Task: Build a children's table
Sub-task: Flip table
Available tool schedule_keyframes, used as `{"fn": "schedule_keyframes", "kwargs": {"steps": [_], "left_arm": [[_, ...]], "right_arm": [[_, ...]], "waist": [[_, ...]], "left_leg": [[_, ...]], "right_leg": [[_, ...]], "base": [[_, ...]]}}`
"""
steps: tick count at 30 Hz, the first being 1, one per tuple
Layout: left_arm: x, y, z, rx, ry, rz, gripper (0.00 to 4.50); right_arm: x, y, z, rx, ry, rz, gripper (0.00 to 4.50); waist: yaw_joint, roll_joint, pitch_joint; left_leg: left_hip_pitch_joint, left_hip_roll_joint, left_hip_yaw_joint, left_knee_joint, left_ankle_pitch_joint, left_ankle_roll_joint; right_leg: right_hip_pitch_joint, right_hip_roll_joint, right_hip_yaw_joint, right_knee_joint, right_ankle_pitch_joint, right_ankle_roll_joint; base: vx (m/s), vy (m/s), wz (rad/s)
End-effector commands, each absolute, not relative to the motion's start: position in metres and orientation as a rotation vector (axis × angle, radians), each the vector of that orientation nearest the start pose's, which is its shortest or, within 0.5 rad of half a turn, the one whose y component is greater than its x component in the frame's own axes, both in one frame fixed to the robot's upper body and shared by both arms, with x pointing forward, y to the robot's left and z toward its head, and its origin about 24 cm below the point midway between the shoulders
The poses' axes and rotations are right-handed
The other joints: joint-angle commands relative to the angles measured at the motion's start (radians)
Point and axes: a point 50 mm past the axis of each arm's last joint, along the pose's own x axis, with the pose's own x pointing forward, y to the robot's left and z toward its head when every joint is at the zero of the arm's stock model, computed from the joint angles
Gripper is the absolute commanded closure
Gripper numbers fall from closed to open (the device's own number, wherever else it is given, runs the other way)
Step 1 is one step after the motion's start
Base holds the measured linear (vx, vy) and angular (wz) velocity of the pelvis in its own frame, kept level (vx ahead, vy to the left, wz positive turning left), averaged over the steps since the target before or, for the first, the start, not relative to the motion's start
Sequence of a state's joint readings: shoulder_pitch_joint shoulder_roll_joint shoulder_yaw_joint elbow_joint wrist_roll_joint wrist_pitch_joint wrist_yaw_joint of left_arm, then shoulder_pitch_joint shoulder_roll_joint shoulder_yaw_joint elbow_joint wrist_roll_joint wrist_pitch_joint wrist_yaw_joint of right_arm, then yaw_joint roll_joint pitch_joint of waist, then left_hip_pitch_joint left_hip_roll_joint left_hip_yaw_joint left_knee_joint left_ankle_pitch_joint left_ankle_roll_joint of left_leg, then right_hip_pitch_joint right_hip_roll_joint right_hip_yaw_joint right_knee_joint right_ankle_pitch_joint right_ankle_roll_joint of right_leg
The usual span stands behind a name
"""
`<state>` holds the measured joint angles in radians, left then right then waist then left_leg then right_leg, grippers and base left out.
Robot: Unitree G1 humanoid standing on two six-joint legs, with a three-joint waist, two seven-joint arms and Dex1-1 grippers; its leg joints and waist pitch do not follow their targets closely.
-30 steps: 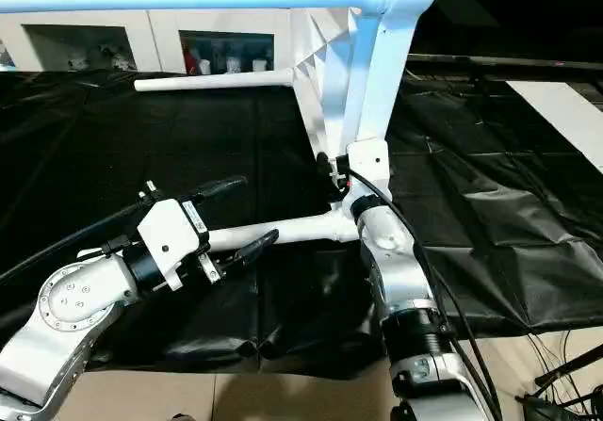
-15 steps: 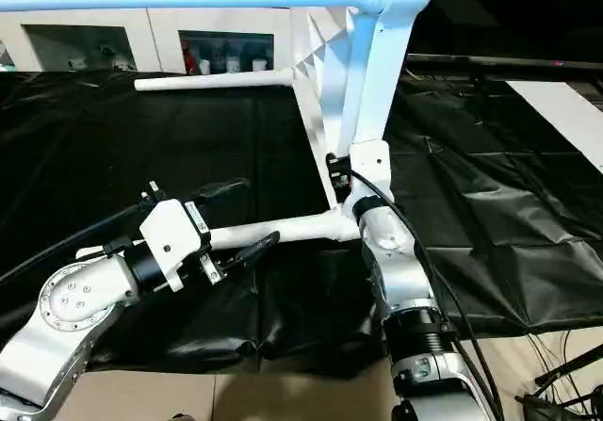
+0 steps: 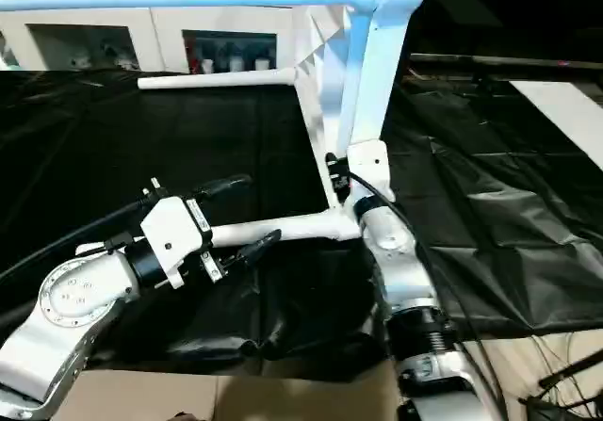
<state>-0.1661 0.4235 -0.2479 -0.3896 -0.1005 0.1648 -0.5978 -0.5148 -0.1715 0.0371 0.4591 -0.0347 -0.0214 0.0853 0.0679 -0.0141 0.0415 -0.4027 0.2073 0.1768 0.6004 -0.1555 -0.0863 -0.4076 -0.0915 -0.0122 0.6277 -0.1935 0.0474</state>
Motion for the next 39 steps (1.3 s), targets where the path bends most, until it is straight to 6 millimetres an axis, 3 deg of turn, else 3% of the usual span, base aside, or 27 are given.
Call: {"fn": "schedule_keyframes", "kwargs": {"steps": [1,3,4,7,9,12,13,14,16,19,22,25,28,31,34,39], "left_arm": [[0.242,0.109,0.137,0.397,-0.219,-0.939,0.06],[0.246,0.112,0.147,0.411,-0.268,-0.908,0.0],[0.246,0.112,0.147,0.411,-0.268,-0.908,0.0],[0.257,0.12,0.179,0.555,-0.432,-0.792,0.0],[0.262,0.125,0.204,0.649,-0.555,-0.699,0.0],[0.268,0.139,0.249,0.849,-0.774,-0.447,0.0],[0.268,0.139,0.249,0.849,-0.774,-0.447,0.0],[0.268,0.149,0.267,0.942,-0.864,-0.293,0.0],[0.264,0.157,0.277,1.005,-0.93,-0.184,0.0],[0.254,0.159,0.282,1.042,-1.034,-0.12,0.0],[0.255,0.16,0.28,1.056,-1.028,-0.104,0.0],[0.276,0.182,0.27,1.152,-0.846,0.009,0.0],[0.283,0.191,0.264,1.166,-0.771,0.011,0.0],[0.289,0.206,0.26,1.176,-0.705,0.055,0.0],[0.29,0.217,0.265,1.135,-0.688,0.112,0.36],[0.287,0.215,0.27,1.114,-0.715,0.121,0.75]], "right_arm": [[0.353,-0.153,0.119,-0.436,-0.204,0.189,2.49],[0.353,-0.167,0.138,-0.538,-0.285,0.193,2.49],[0.353,-0.167,0.138,-0.538,-0.285,0.193,2.49],[0.351,-0.177,0.152,-0.621,-0.342,0.196,2.49],[0.351,-0.179,0.156,-0.647,-0.36,0.2,2.48],[0.35,-0.181,0.163,-0.686,-0.389,0.2,2.48],[0.35,-0.181,0.163,-0.686,-0.389,0.2,2.48],[0.35,-0.182,0.166,-0.693,-0.406,0.194,2.47],[0.351,-0.182,0.168,-0.7,-0.415,0.192,2.47],[0.351,-0.183,0.169,-0.705,-0.42,0.192,2.46],[0.351,-0.183,0.169,-0.706,-0.421,0.192,2.46],[0.35,-0.183,0.173,-0.717,-0.441,0.197,2.45],[0.35,-0.183,0.175,-0.722,-0.45,0.2,2.45],[0.351,-0.182,0.181,-0.731,-0.471,0.207,2.45],[0.35,-0.181,0.185,-0.74,-0.491,0.216,2.45],[0.351,-0.182,0.188,-0.742,-0.499,0.215,2.45]], "waist": [[0.002,-0.002,-0.063],[0.008,-0.005,-0.066],[0.008,-0.007,-0.066],[0.023,-0.006,-0.071],[0.023,-0.009,-0.067],[0.021,-0.008,-0.07],[0.02,-0.009,-0.069],[0.02,-0.006,-0.068],[0.019,-0.007,-0.071],[0.023,-0.004,-0.073],[0.025,-0.003,-0.073],[0.023,-0.004,-0.071],[0.023,0.0,-0.071],[0.024,0.002,-0.075],[0.025,-0.001,-0.074],[0.032,0.0,-0.073]], "left_leg": [[0.026,0.001,0.007,-0.071,-0.269,-0.022],[0.023,0.0,0.011,-0.065,-0.216,-0.005],[0.021,0.0,0.011,-0.064,-0.205,0.002],[0.023,-0.001,0.015,-0.053,-0.146,0.031],[0.018,-0.002,0.015,-0.054,-0.126,0.036],[0.016,-0.003,0.013,-0.049,-0.117,0.038],[0.015,-0.004,0.014,-0.049,-0.117,0.038],[0.014,-0.004,0.013,-0.049,-0.119,0.035],[0.014,-0.003,0.013,-0.048,-0.116,0.031],[0.014,-0.002,0.013,-0.046,-0.103,0.033],[0.013,-0.002,0.013,-0.045,-0.099,0.042],[0.013,-0.003,0.013,-0.046,-0.122,0.047],[0.015,-0.003,0.012,-0.048,-0.143,0.034],[0.013,-0.003,0.01,-0.047,-0.127,0.035],[0.012,-0.005,0.012,-0.045,-0.117,0.046],[0.014,-0.002,0.012,-0.045,-0.13,0.049]], "right_leg": [[0.029,-0.008,0.011,-0.066,-0.139,-0.137],[0.034,-0.007,0.011,-0.061,-0.081,-0.147],[0.035,-0.006,0.011,-0.06,-0.068,-0.147],[0.039,-0.005,0.013,-0.055,-0.016,-0.147],[0.039,-0.004,0.012,-0.053,0.004,-0.151],[0.042,-0.005,0.01,-0.05,-0.005,-0.137],[0.041,-0.004,0.01,-0.052,-0.007,-0.136],[0.042,-0.005,0.009,-0.051,-0.016,-0.137],[0.043,-0.006,0.009,-0.049,-0.019,-0.132],[0.04,-0.006,0.007,-0.047,-0.003,-0.153],[0.037,-0.006,0.006,-0.045,0.011,-0.168],[0.034,-0.006,0.006,-0.048,-0.029,-0.169],[0.03,-0.007,0.006,-0.05,-0.066,-0.168],[0.032,-0.006,0.005,-0.045,-0.018,-0.181],[0.033,-0.007,0.005,-0.044,0.002,-0.188],[0.031,-0.008,0.005,-0.046,-0.021,-0.188]], "base": [[0.0,0.0,0.0],[0.0,0.0,0.0],[0.0,0.0,0.0],[0.0,0.0,0.0],[0.0,0.0,0.0],[0.0,0.0,0.0],[0.0,0.0,0.0],[0.0,0.0,0.0],[0.0,0.0,0.0],[0.0,0.0,0.0],[0.0,0.0,0.0],[0.0,0.0,0.0],[0.0,0.0,0.0],[0.0,0.0,0.0],[0.0,0.0,0.0],[0.0,0.0,0.0]]}}
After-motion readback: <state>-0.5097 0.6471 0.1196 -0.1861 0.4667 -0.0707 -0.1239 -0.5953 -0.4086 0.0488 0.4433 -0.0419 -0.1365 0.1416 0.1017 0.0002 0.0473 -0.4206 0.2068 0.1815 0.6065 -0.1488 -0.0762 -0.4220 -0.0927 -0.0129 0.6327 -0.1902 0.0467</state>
